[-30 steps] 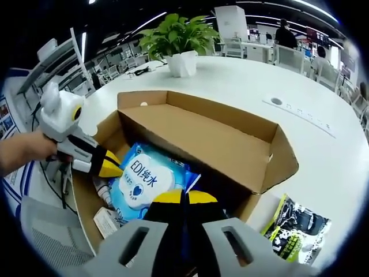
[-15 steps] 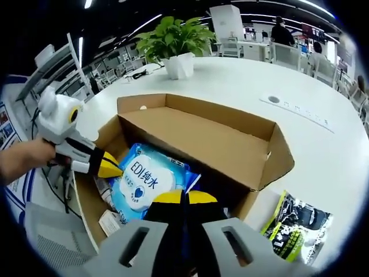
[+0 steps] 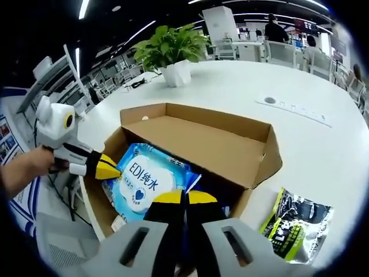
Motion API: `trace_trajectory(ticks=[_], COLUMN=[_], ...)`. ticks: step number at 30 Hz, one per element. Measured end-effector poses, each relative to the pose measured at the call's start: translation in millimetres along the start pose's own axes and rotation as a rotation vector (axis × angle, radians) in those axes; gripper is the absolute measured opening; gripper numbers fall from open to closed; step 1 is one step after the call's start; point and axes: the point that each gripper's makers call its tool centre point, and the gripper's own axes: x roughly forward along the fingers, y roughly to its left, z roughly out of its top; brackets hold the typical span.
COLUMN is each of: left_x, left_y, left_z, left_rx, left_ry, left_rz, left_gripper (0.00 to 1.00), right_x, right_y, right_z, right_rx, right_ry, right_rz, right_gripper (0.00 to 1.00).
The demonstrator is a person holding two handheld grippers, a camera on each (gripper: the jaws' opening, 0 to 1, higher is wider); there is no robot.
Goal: Operate the shoe box by opening the lid, removing the specified soft item, and placing it in the target area until the item is outside and the box remains undamaged.
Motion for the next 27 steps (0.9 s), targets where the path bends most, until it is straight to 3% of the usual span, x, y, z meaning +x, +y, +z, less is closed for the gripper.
trace_trajectory(ticks=[13, 27], left_x=[-21.2, -27.3], left_y=[-19.0, -47.3], left_z=[15.9, 31.0], left_rx=[0.001, 0.019], left_ry=[-0.043, -0.061], left_rz=[-0.012, -0.033], left_gripper=[0.0, 0.0], right_x=[-19.3, -45.0], right_y=[0.2, -13.9], right_z=[12.4, 22.4], right_rx=[0.027, 0.053], right_ry=[-0.036, -0.062], right_rz=[0.004, -0.012], right_gripper=[0.0, 0.0])
